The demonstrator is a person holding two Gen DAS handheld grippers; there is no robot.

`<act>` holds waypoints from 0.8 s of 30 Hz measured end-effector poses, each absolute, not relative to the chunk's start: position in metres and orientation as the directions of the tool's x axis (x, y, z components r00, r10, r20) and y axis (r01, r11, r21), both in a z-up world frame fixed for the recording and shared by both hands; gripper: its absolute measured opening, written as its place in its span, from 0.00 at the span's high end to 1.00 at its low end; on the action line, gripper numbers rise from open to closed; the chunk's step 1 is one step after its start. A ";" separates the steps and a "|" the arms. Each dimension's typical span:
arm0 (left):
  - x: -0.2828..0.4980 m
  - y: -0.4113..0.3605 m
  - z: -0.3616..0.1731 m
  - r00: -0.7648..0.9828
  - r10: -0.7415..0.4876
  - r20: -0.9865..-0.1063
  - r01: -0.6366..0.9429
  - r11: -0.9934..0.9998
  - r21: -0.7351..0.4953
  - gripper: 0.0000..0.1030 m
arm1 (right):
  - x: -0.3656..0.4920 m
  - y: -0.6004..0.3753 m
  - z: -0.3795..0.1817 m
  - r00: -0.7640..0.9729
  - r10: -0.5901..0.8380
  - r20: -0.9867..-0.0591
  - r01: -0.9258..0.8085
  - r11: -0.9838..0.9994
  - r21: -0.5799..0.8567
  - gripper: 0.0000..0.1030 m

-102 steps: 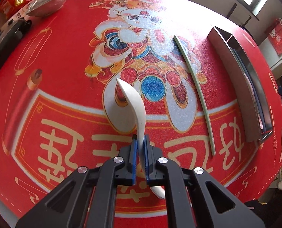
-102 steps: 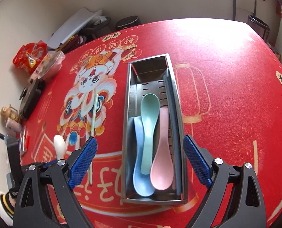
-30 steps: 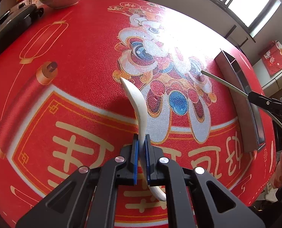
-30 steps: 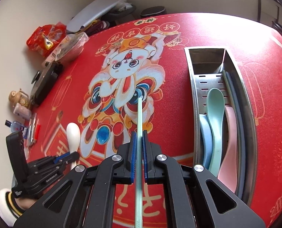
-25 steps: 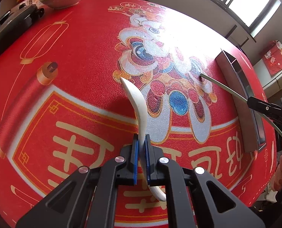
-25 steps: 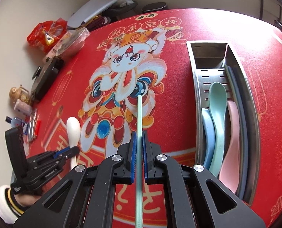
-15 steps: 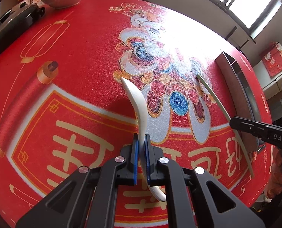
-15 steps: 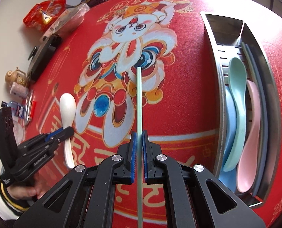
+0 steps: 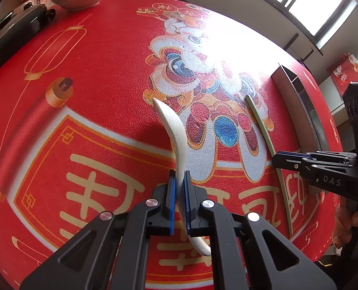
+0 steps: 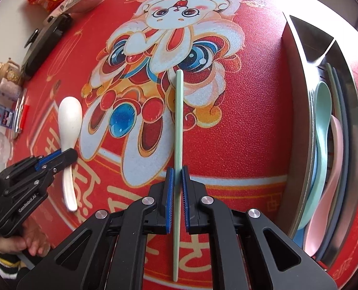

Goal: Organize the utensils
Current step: 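Carry the mint-green chopstick with the right tool down into the tray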

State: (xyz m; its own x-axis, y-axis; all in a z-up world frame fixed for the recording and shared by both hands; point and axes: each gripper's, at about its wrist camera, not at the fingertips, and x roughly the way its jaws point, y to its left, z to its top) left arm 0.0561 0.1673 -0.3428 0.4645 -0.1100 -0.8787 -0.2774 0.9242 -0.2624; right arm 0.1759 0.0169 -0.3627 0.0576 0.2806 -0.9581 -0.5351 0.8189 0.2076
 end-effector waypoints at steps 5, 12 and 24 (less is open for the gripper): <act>0.056 0.167 -0.343 0.465 -0.110 -0.879 -0.279 0.924 -0.263 0.92 | 0.177 0.026 -0.362 0.089 0.253 -0.963 -0.571 0.806 0.159 0.92; 0.056 0.167 -0.343 0.462 -0.105 -0.881 -0.278 0.926 -0.256 0.93 | 0.173 0.030 -0.363 0.109 0.254 -0.961 -0.598 0.789 0.141 0.93; 0.061 0.168 -0.328 0.461 -0.117 -0.880 -0.268 0.927 -0.264 0.94 | 0.189 -0.034 -0.334 0.098 0.524 -0.846 -0.411 0.796 0.445 0.94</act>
State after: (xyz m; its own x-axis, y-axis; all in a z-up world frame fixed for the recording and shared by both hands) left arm 0.0611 0.1685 -0.3277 0.4610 -0.1168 -0.8797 -0.2684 0.9265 -0.2637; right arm 0.1894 -0.0338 -0.3339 0.0984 0.5237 -0.8462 -0.4108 0.7959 0.4448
